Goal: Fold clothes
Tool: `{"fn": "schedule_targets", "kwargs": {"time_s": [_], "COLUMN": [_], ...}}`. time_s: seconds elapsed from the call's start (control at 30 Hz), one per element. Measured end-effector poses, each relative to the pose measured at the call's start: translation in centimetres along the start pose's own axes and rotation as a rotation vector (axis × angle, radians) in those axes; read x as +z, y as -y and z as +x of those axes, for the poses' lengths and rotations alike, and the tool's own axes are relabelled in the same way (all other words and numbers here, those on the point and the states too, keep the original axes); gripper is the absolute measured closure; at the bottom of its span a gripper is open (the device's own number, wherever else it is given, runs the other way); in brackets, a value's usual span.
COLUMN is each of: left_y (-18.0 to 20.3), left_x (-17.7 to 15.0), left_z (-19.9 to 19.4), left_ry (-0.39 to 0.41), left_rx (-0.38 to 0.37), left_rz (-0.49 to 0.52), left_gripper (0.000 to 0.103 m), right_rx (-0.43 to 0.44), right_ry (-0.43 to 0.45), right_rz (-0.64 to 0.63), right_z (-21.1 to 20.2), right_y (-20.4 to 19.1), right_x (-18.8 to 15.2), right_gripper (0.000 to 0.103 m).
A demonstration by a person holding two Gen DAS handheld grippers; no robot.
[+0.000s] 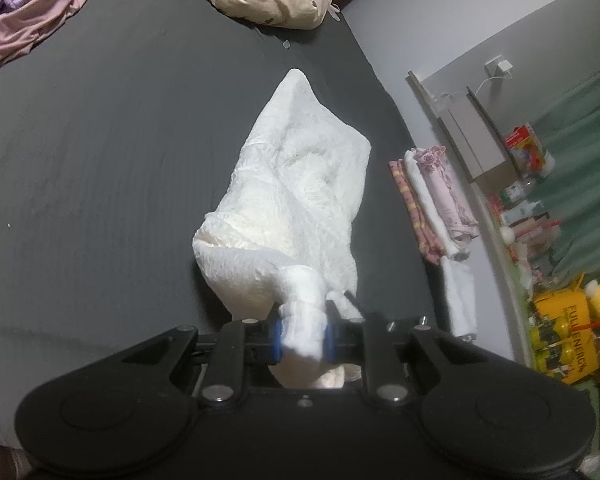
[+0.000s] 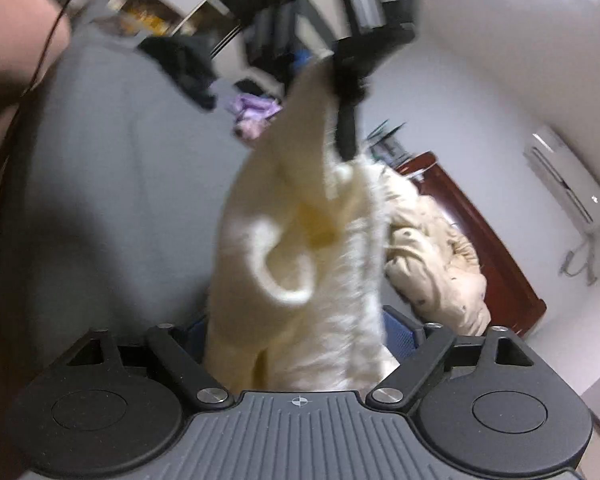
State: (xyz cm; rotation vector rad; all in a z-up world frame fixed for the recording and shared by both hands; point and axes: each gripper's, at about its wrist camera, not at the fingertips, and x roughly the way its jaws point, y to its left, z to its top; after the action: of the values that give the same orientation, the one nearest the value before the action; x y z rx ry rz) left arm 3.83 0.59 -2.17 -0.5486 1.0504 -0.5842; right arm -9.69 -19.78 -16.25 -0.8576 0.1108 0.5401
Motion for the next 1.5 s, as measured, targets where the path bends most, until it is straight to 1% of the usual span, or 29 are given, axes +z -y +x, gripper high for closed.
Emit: {"fn": "schedule_targets", "kwargs": {"time_s": [0.03, 0.07, 0.1, 0.13, 0.17, 0.2, 0.23, 0.33, 0.4, 0.5, 0.63, 0.73, 0.8, 0.9, 0.93, 1.0, 1.1, 1.2, 1.3, 1.37, 1.4, 1.43, 1.5], "left_y": [-0.2, -0.4, -0.5, -0.7, -0.7, -0.6, -0.4, 0.2, 0.6, 1.2, 1.8, 1.6, 1.1, 0.4, 0.2, 0.0, 0.0, 0.2, -0.3, -0.8, -1.1, -1.4, -1.8], "left_x": [-0.1, -0.1, -0.2, -0.2, -0.2, -0.4, -0.5, -0.8, -1.1, -1.5, -2.1, -2.4, -2.5, -2.2, -2.1, -1.6, -0.7, 0.4, 1.8, 2.7, 3.2, 3.7, 4.6], "left_z": [-0.1, -0.1, -0.2, -0.3, -0.4, -0.7, -0.9, -1.6, -2.3, -3.6, -5.6, -6.4, -6.1, -4.2, -3.5, -2.0, -0.1, 2.0, 4.3, 6.1, 7.0, 7.8, 9.5], "left_ry": [0.003, 0.007, 0.013, 0.018, 0.027, 0.040, 0.054, 0.094, 0.126, 0.185, 0.283, 0.326, 0.325, 0.291, 0.280, 0.261, 0.250, 0.241, 0.220, 0.208, 0.204, 0.201, 0.189], "left_rx": [-0.005, -0.012, -0.021, -0.029, -0.034, -0.030, -0.027, -0.018, -0.024, -0.031, -0.052, -0.080, -0.090, -0.064, -0.056, -0.045, -0.028, -0.024, -0.021, 0.005, 0.022, 0.041, 0.070], "left_rz": [-0.004, -0.007, -0.009, -0.010, -0.001, 0.027, 0.054, 0.137, 0.192, 0.279, 0.382, 0.410, 0.417, 0.426, 0.429, 0.438, 0.481, 0.517, 0.499, 0.490, 0.487, 0.483, 0.469], "left_gripper": [0.084, 0.084, 0.084, 0.084, 0.084, 0.082, 0.080, 0.074, 0.066, 0.060, 0.054, 0.050, 0.049, 0.049, 0.049, 0.049, 0.049, 0.049, 0.049, 0.049, 0.049, 0.049, 0.049], "right_rx": [-0.001, 0.007, 0.020, 0.029, 0.034, 0.040, 0.045, 0.069, 0.120, 0.189, 0.264, 0.338, 0.396, 0.458, 0.471, 0.487, 0.500, 0.483, 0.462, 0.433, 0.422, 0.412, 0.396], "right_ry": [-0.003, -0.005, -0.005, 0.002, 0.013, 0.022, 0.024, 0.017, 0.002, -0.021, -0.057, -0.098, -0.140, -0.191, -0.202, -0.236, -0.295, -0.356, -0.419, -0.467, -0.498, -0.531, -0.569], "right_rz": [0.008, 0.012, 0.014, 0.017, 0.022, 0.037, 0.065, 0.184, 0.306, 0.462, 0.577, 0.691, 0.771, 0.842, 0.853, 0.873, 0.875, 0.872, 0.888, 0.917, 0.936, 0.956, 0.997], "right_z": [0.1, 0.2, 0.3, 0.3, 0.3, 0.6, 0.8, 1.0, 1.2, 2.5, 5.3, 7.3, 9.7, 13.0, 14.2, 15.4, 18.3, 20.9, 23.3, 25.2, 25.8, 26.6, 27.3], "right_y": [0.1, 0.0, -0.1, -0.1, -0.1, 0.4, 1.2, 3.8, 6.3, 10.3, 15.5, 20.6, 23.8, 28.3, 29.5, 31.7, 34.0, 35.0, 35.3, 35.2, 35.4, 35.6, 36.1], "right_x": [0.2, 0.4, 0.5, 0.5, 0.6, 0.7, 1.0, 2.0, 2.5, 2.4, 2.6, 2.1, 1.5, 0.4, 0.1, -0.9, -2.4, -4.3, -6.6, -8.0, -8.7, -9.5, -10.9], "right_gripper": [0.057, 0.070, 0.075, 0.077, 0.081, 0.085, 0.086, 0.086, 0.086, 0.086, 0.086, 0.086, 0.086, 0.086, 0.086, 0.086, 0.086, 0.086, 0.085, 0.085, 0.078, 0.069, 0.068]}}
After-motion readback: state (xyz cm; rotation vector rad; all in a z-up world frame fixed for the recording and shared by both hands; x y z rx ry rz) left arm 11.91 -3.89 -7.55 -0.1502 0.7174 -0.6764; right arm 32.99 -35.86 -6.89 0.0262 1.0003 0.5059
